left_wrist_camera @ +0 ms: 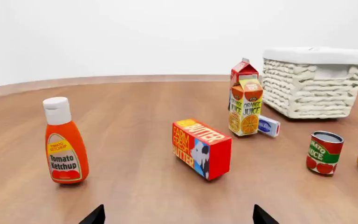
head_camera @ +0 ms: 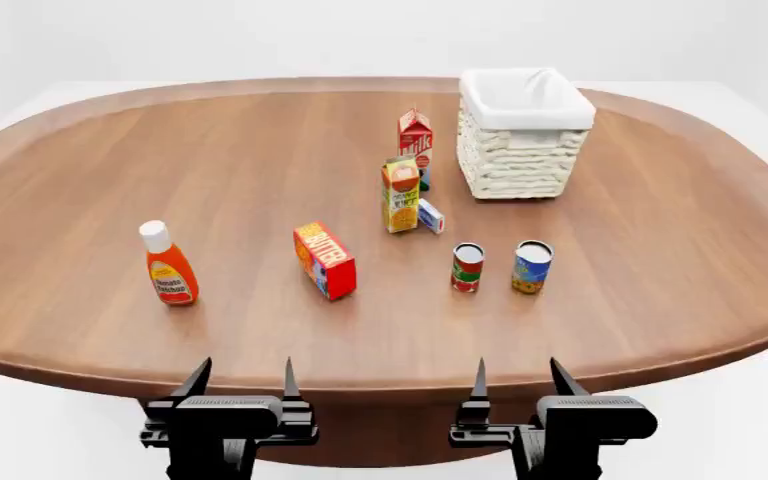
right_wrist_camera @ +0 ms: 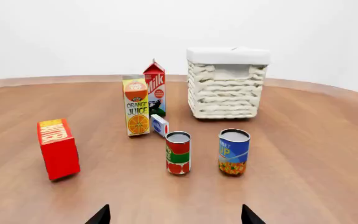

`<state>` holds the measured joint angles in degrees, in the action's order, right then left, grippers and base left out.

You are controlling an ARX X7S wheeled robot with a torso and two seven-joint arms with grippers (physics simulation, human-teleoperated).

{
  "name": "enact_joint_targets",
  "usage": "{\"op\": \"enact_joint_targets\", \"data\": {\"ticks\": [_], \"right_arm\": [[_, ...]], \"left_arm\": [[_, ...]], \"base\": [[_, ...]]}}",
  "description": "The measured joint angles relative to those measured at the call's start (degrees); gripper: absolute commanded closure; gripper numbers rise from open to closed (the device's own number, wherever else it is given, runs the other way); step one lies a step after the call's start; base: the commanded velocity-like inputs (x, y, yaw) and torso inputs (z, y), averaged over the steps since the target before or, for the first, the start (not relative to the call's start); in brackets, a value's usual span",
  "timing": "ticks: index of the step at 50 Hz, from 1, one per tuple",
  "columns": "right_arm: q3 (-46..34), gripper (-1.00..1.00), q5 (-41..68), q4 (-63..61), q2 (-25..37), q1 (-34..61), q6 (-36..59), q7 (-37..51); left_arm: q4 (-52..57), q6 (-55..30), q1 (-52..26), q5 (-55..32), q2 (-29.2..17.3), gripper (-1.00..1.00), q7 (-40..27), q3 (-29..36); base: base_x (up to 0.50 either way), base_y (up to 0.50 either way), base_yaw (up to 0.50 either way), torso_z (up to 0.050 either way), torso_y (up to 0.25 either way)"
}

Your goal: Pick up the cream cheese box and the butter, and put them in the basket.

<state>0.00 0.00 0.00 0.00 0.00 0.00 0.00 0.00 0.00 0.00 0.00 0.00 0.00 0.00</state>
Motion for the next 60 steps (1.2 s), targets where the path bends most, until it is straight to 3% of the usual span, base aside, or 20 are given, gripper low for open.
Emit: {"op": "enact_joint_targets", "data": {"ticks": [31, 60], "right_arm": [[-4.1, -1.00, 1.7, -0.4, 3.4, 0.2, 0.8, 4.8], [0.4, -1.00, 5.6, -24.4, 6.6, 1.2, -6.5, 11.4]], "left_arm": [[0.2, 0.4, -0.2, -3.9, -3.3, -1.00, -4.3, 3.2], [28.0, 8.9, 4.3, -1.1, -8.5, -1.00, -13.3, -4.0]], "base": [[0.00, 0.00, 0.00, 0.000, 0.000], [0.00, 0.00, 0.00, 0.000, 0.000]]}}
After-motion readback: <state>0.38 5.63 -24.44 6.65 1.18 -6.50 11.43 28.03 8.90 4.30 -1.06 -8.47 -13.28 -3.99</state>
